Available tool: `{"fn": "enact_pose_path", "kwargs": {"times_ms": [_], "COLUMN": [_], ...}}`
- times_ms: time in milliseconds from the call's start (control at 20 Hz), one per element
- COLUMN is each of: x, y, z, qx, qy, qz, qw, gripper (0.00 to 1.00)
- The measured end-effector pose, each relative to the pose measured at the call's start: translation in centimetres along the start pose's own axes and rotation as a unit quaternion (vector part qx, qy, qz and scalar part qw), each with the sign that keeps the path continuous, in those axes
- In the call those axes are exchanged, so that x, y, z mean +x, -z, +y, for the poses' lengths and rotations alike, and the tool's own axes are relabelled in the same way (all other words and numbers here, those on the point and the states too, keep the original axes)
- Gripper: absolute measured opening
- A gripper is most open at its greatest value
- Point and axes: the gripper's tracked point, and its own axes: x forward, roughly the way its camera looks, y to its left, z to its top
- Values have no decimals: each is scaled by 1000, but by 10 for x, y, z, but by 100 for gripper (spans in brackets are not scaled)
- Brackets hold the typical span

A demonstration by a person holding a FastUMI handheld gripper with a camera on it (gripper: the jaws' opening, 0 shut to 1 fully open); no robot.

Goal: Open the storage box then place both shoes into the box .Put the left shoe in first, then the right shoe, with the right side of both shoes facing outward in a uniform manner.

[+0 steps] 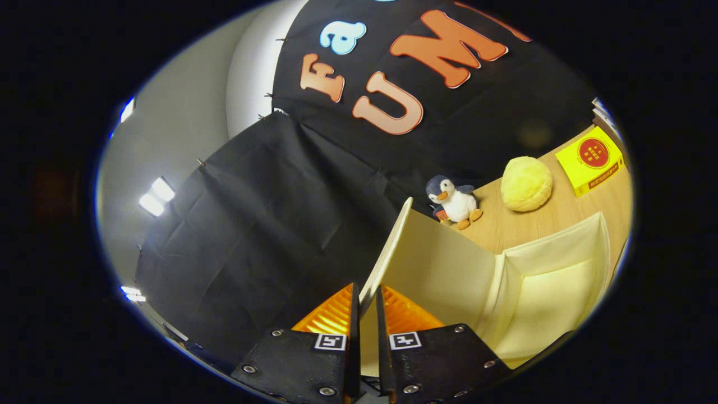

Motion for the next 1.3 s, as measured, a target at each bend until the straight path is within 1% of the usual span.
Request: {"fn": "enact_pose_path", "kwargs": {"times_ms": [100, 150, 200, 350, 400, 450, 600, 900, 1100, 1300], "x": [15, 16, 18, 9, 3, -5, -37, -112, -162, -203], "y": [1, -1, -1, -10, -15, -19, -36, -61, -66, -52], "z": [7, 6, 6, -1, -6, -15, -43, -115, -166, -218], "qx": [-22, -37, -49, -71, -75, -79, -95, -102, -85, -65], "qy": [16, 28, 38, 60, 71, 86, 134, 231, 289, 337], "qz": [0, -7, -12, -31, -38, -45, -72, -106, -113, -96], "qw": [1000, 999, 998, 995, 994, 992, 984, 962, 947, 934], "gripper": [20, 30, 37, 91, 96, 98, 98, 98, 98, 98]}}
